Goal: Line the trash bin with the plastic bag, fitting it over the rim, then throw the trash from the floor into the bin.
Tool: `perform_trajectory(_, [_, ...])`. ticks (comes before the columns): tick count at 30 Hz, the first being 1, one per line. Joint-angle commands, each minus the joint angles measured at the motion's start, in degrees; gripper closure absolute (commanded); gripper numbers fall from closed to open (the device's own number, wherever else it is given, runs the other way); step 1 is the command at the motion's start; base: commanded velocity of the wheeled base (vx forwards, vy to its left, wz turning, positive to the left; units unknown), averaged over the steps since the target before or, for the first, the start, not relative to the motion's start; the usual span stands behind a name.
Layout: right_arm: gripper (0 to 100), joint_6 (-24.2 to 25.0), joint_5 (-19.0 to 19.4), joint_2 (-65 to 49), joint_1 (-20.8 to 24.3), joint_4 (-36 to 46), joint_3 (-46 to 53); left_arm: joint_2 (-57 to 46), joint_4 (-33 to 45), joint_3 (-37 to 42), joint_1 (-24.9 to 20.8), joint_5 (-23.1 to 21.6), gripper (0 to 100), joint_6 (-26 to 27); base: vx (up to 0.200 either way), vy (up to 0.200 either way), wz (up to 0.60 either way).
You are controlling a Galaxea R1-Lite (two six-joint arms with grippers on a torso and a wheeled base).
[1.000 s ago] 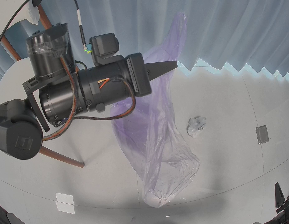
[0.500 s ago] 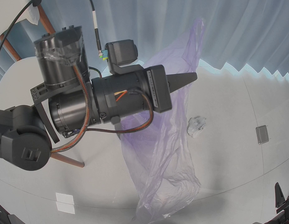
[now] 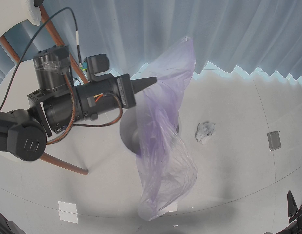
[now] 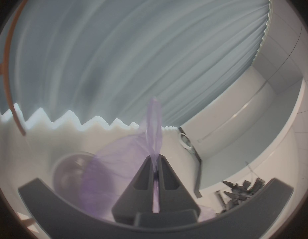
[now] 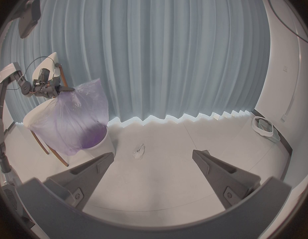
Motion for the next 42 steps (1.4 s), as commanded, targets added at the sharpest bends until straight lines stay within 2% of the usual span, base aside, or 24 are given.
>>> perform_trajectory(1, [0, 0.11, 0.01, -0.88, 0.0, -0.02, 1.01, 2.72, -2.33, 0.42, 6.62, 0.32, 100, 2.05, 0.0, 0.0, 0.0])
perform_trajectory(5, [0, 0.11, 0.01, -0.88, 0.0, -0.02, 1.01, 6.24, -6.37, -3.45, 8.02, 3.49, 100, 2.05, 0.0, 0.0, 0.0])
perform_trajectory(11, [0, 0.11, 0.01, -0.88, 0.0, -0.02, 1.01, 8.35, -3.38, -8.72, 10.75, 3.84, 100, 3.72, 0.0, 0.0, 0.0])
perform_trajectory(12, [0, -0.07, 0.01, -0.88, 0.0, 0.07, 1.01, 8.88, -1.45, -9.6, 11.27, 4.8, 100, 6.09, 0.0, 0.0, 0.0])
perform_trajectory(17, [0, -0.07, 0.09, -0.88, 0.0, 0.07, 1.01, 9.58, -1.27, -8.37, 9.87, 8.67, 100, 6.97, 0.0, 0.0, 0.0])
perform_trajectory(22, [0, -0.33, 0.09, -0.88, 0.0, 0.07, 1.01, 9.05, -1.01, -7.93, 9.87, 8.67, 100, 6.97, 0.0, 0.0, 0.0])
perform_trajectory(25, [0, -0.5, -0.26, -0.96, 0.0, -0.02, 1.01, 7.91, -1.1, -6.7, 9.87, 8.67, 100, 8.73, 0.0, 0.0, 0.0])
perform_trajectory(30, [0, 0.55, -0.35, 2.55, -0.09, -8.1, -2.06, 6.33, -1.1, -4.5, 10.22, 9.2, 100, 10.75, 0.0, 0.0, 0.0])
perform_trajectory(31, [0, 1.78, -0.35, 6.86, 1.14, -11.0, -2.94, 5.71, -1.1, -3.19, 9.87, 9.29, 100, 10.75, 0.0, 0.0, 0.0])
perform_trajectory(35, [0, 5.65, 2.03, 13.71, 8.88, -9.95, -5.49, 5.01, -1.19, -1.78, 9.43, 9.37, 100, 10.84, 0.0, 0.0, 0.0])
perform_trajectory(36, [0, 8.37, 2.56, 18.2, 12.66, -9.6, -6.02, 4.74, -1.1, -1.69, 9.43, 9.37, 100, 10.75, 0.0, 0.0, 0.0])
perform_trajectory(37, [0, 9.16, 2.56, 19.16, 13.36, -9.6, -6.11, 4.74, -1.1, -1.6, 9.43, 9.46, 100, 10.75, 0.0, 0.0, 0.0])
perform_trajectory(38, [0, 14.08, 2.64, 24.09, 16.44, -9.6, -7.16, 4.74, -1.19, -1.34, 9.43, 9.46, 100, 10.75, 0.0, 0.0, 0.0])
perform_trajectory(39, [0, 16.28, 2.73, 26.02, 17.49, -9.6, -7.95, 4.66, -1.19, -0.99, 9.43, 9.46, 100, 10.75, 0.0, 0.0, 0.0])
perform_trajectory(41, [0, 24.02, 3.26, 33.75, 21.01, -9.6, -11.73, 4.66, -1.63, -0.46, 9.43, 9.46, 100, 10.84, 0.0, 0.0, 0.0])
perform_trajectory(42, [0, 24.37, 3.26, 34.28, 21.27, -9.6, -12.0, 4.66, -1.71, -0.46, 9.43, 9.46, 100, 10.84, 0.0, 0.0, 0.0])
